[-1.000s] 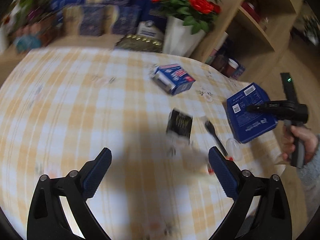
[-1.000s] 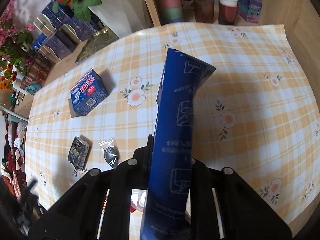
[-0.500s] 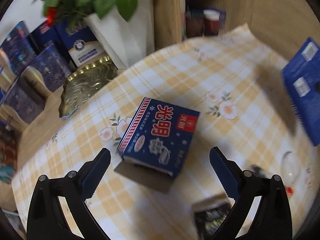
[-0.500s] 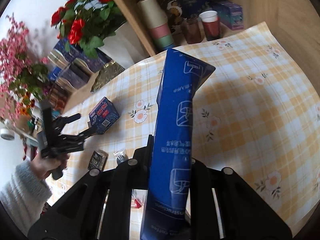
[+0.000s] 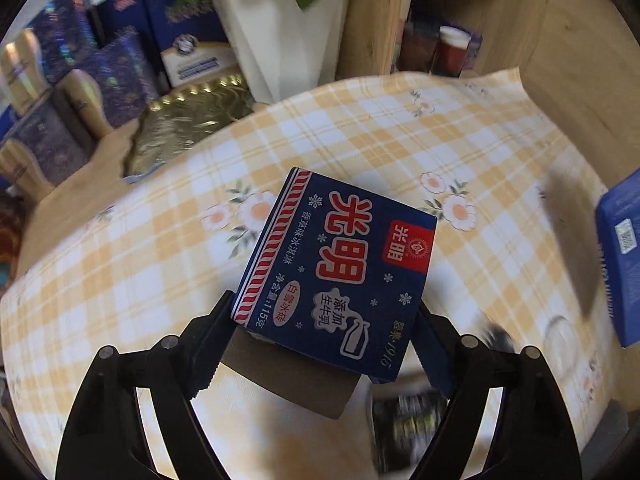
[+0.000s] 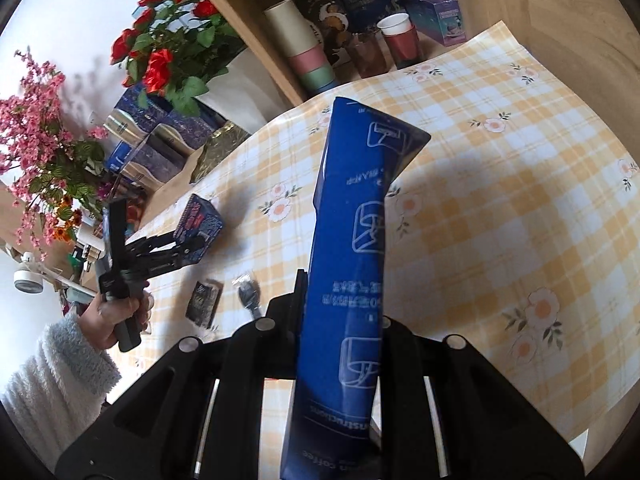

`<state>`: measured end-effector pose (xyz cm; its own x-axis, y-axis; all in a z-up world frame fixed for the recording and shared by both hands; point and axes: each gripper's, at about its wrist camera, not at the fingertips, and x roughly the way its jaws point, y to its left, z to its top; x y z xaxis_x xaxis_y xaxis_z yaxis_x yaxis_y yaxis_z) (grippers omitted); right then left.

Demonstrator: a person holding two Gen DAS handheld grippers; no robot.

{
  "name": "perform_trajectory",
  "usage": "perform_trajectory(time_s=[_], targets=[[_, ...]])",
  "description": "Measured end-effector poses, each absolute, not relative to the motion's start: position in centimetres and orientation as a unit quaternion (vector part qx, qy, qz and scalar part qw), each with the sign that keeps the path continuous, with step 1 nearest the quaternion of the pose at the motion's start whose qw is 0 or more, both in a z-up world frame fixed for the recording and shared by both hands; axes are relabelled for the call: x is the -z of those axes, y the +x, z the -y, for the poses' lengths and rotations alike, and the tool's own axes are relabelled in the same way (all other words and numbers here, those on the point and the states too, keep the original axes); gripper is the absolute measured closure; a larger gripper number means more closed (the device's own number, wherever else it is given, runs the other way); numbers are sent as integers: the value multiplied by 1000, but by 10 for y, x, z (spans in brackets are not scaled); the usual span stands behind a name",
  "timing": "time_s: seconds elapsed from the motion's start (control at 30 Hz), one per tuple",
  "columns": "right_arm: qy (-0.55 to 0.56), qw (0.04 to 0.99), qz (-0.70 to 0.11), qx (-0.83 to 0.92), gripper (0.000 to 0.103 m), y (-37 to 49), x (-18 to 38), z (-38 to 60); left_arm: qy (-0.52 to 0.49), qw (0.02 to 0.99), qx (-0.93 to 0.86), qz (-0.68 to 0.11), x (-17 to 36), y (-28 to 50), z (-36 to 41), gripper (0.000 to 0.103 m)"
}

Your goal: Collect trash

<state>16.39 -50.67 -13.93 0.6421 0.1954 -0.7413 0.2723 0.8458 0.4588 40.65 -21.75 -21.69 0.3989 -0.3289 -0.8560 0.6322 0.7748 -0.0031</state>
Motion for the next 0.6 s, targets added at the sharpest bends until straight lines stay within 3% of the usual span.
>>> perform_trajectory(time_s=[0.37, 0.6], targets=[[225, 880, -418, 1, 86, 130, 115, 441, 36, 860, 279, -425, 144, 287, 108, 23], [206, 882, -422, -29, 86, 94, 108, 395, 12, 867, 288, -406, 122, 195, 72, 23]])
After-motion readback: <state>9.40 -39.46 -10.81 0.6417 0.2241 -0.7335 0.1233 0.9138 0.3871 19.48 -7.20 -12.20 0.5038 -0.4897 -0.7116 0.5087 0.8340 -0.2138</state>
